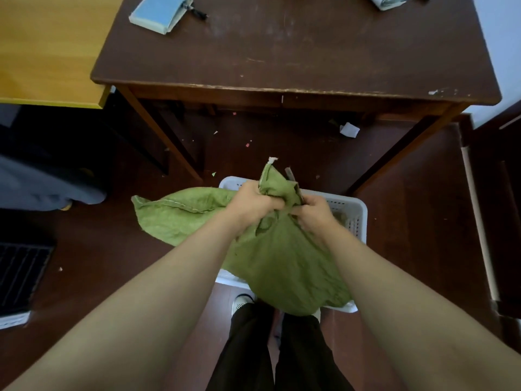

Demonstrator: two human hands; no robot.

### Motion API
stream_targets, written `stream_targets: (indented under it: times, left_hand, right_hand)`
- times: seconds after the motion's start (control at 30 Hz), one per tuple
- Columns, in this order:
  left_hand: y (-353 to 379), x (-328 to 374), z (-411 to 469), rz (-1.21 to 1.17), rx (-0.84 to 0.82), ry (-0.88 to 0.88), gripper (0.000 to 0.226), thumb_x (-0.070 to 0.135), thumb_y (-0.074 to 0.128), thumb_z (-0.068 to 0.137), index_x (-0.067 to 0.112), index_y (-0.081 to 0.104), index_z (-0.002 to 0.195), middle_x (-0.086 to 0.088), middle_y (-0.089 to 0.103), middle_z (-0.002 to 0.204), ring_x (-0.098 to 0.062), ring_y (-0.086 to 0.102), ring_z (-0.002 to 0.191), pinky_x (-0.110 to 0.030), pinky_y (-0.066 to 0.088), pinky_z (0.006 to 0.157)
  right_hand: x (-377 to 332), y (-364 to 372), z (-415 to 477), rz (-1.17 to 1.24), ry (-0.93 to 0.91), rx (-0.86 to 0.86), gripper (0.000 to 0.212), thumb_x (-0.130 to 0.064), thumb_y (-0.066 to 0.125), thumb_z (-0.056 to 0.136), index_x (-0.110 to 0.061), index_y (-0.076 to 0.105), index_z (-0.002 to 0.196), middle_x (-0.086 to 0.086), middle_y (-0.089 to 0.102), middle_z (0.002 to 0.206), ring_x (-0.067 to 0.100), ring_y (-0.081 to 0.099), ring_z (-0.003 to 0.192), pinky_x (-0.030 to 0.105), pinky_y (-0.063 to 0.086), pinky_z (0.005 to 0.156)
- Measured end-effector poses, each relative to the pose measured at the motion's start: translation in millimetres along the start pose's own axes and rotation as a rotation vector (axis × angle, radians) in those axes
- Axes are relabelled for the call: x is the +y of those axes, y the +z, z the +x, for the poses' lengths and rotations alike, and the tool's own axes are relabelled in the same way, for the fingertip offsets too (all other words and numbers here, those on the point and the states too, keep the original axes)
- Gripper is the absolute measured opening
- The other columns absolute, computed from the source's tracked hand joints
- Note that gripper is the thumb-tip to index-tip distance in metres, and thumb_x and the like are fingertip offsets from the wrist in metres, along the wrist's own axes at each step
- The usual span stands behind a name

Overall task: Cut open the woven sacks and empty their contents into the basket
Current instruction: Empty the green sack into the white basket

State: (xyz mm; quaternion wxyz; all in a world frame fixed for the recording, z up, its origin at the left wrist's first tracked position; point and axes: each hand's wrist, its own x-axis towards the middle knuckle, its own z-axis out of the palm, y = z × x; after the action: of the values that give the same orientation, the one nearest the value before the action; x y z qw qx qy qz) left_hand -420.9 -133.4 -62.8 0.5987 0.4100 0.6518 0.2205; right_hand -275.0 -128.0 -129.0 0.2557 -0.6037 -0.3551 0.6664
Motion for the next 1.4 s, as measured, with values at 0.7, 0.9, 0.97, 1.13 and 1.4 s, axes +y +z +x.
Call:
stream_targets:
  times: [0.7, 0.9, 0.97, 1.13, 1.4]
  left_hand:
    - [-57.3, 34.8, 8.3, -0.363, 0.461, -0.069, 0.035, 0.03, 0.037, 0.094, 0.008, 0.063, 0.089, -0.013, 0.067, 0.096, -0.032, 0.065, 0.091, -0.041, 0.054, 0.085]
    - [-48.8, 61.2, -19.2, -0.759, 0.145, -0.179, 0.026, 0.021, 0.037, 0.086, 0.007, 0.059, 0.09, -0.014, 0.065, 0.081, -0.028, 0.064, 0.073, -0.037, 0.055, 0.075]
    - [-51.9, 54.2, -20.9, -0.799, 0.148, -0.224, 0.031, 0.025, 0.036, 0.09, 0.008, 0.062, 0.089, -0.014, 0.069, 0.078, -0.028, 0.066, 0.072, -0.035, 0.054, 0.068]
    - [-57.3, 38.3, -22.9, -0.807, 0.26, -0.295, 0.03, 0.026, 0.042, 0.098, 0.008, 0.065, 0.091, -0.01, 0.07, 0.077, -0.023, 0.067, 0.069, -0.035, 0.053, 0.063]
    - [-61.9, -50.6, -26.6, 0.19, 0.763, -0.116, 0.071, 0.01, 0.052, 0.083, 0.037, 0.033, 0.146, -0.009, 0.025, 0.152, -0.029, 0.03, 0.136, -0.039, 0.028, 0.113]
  right_hand:
    - [-44.2, -6.6, 6.6, 0.337, 0.002, 0.301, 0.034, 0.01, 0.049, 0.077, -0.017, 0.039, 0.06, -0.002, 0.034, 0.049, 0.007, 0.026, 0.032, 0.019, 0.017, 0.034]
    - [-76.4, -2.8, 4.4, 0.288, -0.116, 0.413, 0.028, 0.004, 0.048, 0.078, -0.015, 0.045, 0.057, -0.004, 0.036, 0.046, 0.006, 0.029, 0.031, 0.017, 0.021, 0.034]
    - [-82.3, -6.3, 8.4, 0.226, -0.141, 0.44, 0.027, -0.002, 0.049, 0.079, -0.016, 0.044, 0.057, -0.004, 0.034, 0.044, 0.01, 0.029, 0.035, 0.018, 0.021, 0.035]
    - [-73.6, -0.4, 7.1, 0.031, -0.121, 0.432, 0.022, -0.01, 0.053, 0.069, -0.018, 0.043, 0.051, -0.004, 0.036, 0.043, 0.015, 0.031, 0.045, 0.027, 0.022, 0.045]
    - [-20.7, 21.2, -8.3, 0.002, 0.075, 0.3, 0.024, -0.006, 0.058, 0.076, -0.016, 0.047, 0.058, -0.006, 0.038, 0.044, 0.011, 0.035, 0.041, 0.021, 0.024, 0.036]
